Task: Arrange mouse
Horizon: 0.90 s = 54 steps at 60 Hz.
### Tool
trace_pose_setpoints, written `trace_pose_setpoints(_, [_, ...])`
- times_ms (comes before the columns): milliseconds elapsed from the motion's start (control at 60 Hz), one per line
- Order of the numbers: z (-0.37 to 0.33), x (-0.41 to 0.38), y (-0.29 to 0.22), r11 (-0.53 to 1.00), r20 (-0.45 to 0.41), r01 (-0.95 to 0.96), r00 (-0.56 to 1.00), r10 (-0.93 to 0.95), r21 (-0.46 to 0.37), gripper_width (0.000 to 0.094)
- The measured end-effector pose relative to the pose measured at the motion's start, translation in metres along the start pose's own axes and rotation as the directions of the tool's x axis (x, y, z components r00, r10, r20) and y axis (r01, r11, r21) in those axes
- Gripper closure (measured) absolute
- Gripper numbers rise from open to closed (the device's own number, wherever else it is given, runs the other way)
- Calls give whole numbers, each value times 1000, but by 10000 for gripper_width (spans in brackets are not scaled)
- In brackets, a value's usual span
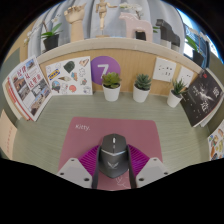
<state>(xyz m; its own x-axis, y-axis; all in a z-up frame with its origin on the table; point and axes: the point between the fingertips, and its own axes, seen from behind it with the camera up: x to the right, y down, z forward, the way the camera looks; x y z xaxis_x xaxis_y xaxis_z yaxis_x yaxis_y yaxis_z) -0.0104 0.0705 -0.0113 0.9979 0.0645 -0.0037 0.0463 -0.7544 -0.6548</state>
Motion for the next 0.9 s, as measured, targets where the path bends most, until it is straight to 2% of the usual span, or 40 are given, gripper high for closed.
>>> trace_pose_setpoints(67, [-1, 0, 4, 999, 4, -9, 1000, 9, -37, 402])
trace_pose_setpoints(100, [-4, 4, 1, 999, -12, -22, 1000, 22, -35, 306])
trace_pose_setpoints(167, [-19, 12, -23, 999, -46, -33, 998, 35, 26, 140])
trace_pose_setpoints(200, [-30, 14, -34, 998, -59, -31, 998, 34, 48, 116])
trace_pose_setpoints(383, [-112, 3, -103, 988, -68, -40, 996, 50, 152, 121])
trace_pose_setpoints(500, [-170, -10, -130, 979, -94, -29, 994, 49, 204, 111])
trace_pose_setpoints(683, [-233, -39, -138, 969, -90, -52, 993, 76, 241, 108])
trace_pose_setpoints(900, [-266, -59, -131, 964, -75, -44, 995, 66, 263, 99])
